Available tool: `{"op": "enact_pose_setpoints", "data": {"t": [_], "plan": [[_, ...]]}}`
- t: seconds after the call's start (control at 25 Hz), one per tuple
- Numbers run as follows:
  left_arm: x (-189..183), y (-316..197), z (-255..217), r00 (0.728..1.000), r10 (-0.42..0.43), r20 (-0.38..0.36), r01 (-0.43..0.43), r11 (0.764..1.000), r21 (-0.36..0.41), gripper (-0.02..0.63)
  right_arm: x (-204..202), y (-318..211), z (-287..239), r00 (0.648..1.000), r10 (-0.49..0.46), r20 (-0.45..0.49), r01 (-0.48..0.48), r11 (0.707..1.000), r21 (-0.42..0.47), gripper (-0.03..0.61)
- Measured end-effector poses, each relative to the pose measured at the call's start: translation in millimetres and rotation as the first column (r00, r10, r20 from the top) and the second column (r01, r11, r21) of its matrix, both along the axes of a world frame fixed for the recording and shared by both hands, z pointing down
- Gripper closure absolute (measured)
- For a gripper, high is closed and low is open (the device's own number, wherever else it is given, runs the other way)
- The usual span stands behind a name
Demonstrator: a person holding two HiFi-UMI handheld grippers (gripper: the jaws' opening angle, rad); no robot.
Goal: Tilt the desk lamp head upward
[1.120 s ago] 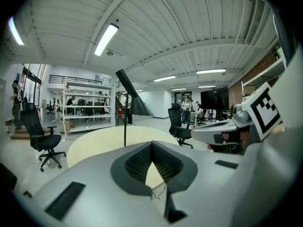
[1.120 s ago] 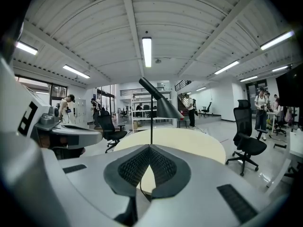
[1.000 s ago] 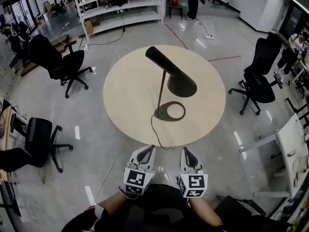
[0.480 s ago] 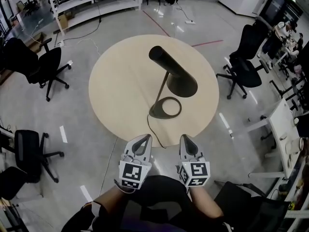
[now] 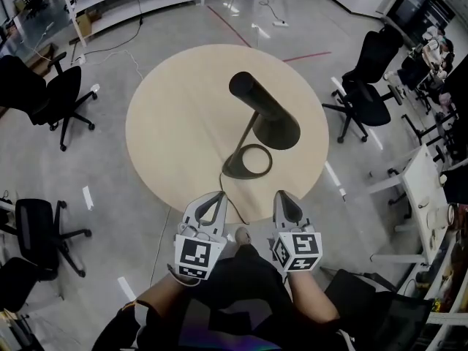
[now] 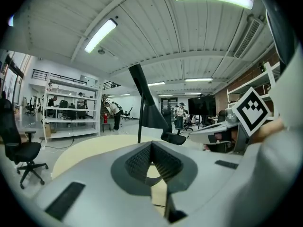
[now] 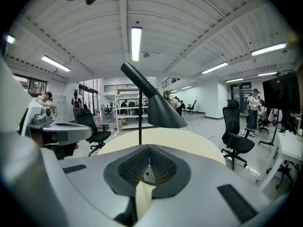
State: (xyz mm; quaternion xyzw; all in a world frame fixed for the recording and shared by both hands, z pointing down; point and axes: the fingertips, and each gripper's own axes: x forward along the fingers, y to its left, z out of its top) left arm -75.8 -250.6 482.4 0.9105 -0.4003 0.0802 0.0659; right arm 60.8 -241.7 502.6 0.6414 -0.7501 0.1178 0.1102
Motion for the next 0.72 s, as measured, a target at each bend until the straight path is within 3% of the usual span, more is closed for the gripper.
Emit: {"op": "enact_pose_setpoints", "data": {"t": [0.4, 0.72], "plan": [[31, -49, -36, 0.996, -0.088, -0.011, 0.089, 0.996, 0.019, 0.566, 27, -50, -5, 0.989, -0.136, 0.061, 0.137, 0.991, -0.003, 0.563], [46, -91, -109, 0.994, -0.107, -0.011, 0.107, 0.988, 0.114, 0.565, 42, -81, 0, 0.946, -0.240, 0.217, 0.253, 0.967, -0.033, 0.563]]}}
